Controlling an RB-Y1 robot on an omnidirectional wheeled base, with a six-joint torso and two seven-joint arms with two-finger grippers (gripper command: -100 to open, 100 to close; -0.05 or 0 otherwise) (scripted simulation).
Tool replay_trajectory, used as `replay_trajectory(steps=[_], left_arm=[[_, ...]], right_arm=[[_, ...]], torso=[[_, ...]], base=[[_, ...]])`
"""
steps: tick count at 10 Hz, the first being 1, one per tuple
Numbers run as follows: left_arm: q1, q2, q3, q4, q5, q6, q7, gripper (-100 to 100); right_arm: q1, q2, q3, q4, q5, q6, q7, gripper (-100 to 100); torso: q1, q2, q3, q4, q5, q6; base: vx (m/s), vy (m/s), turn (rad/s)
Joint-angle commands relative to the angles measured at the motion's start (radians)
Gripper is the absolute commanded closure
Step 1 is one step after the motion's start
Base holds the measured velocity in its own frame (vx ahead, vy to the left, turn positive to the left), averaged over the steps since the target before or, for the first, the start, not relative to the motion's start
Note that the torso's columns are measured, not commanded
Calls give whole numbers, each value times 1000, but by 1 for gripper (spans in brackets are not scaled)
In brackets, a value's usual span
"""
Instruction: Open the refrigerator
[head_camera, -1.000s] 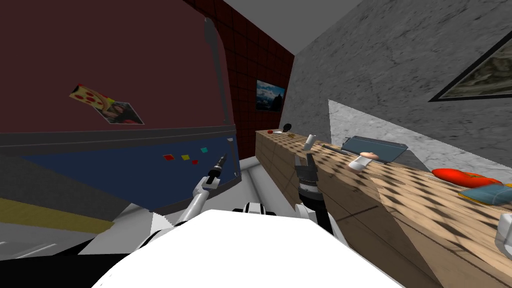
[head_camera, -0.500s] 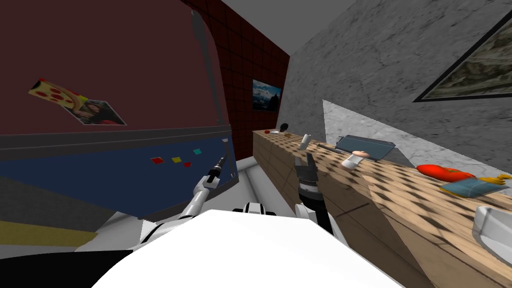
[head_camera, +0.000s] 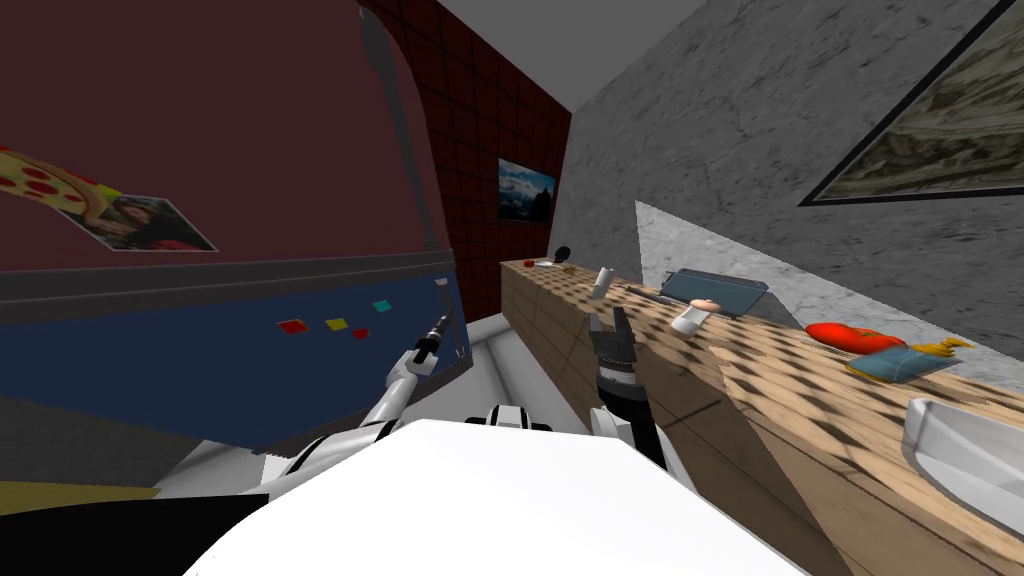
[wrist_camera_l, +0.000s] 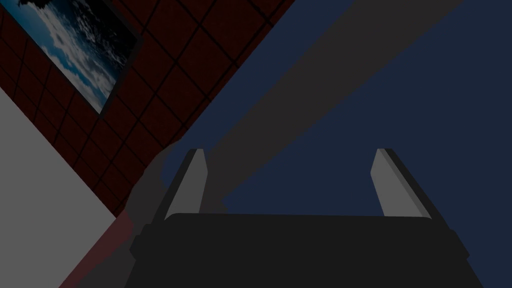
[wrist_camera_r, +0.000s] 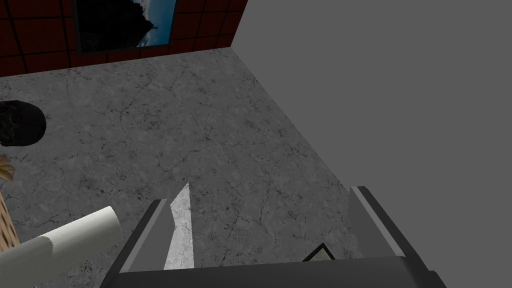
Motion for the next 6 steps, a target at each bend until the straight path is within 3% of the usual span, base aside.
replay_trajectory(steps=[1, 3, 5, 6], left_arm=[[-31, 18, 18, 60, -29, 1, -5, -100], [-36, 19, 22, 69, -31, 0, -9, -100], [-41, -30, -44, 42, -12, 23, -50, -100], [-41, -30, -47, 42, -12, 23, -50, -100]], right_arm=[[0, 0, 0, 0, 0, 0, 0, 0], [0, 0, 0, 0, 0, 0, 0, 0], [0, 0, 0, 0, 0, 0, 0, 0], [0, 0, 0, 0, 0, 0, 0, 0]], torso=[[1, 0, 0, 0, 0, 0], [2, 1, 1, 0, 1, 0], [4, 0, 0, 0, 1, -1], [5, -2, -1, 0, 1, -1]], base=[[30, -38, -59], [19, -17, -29], [56, 47, 329], [69, 53, 112]])
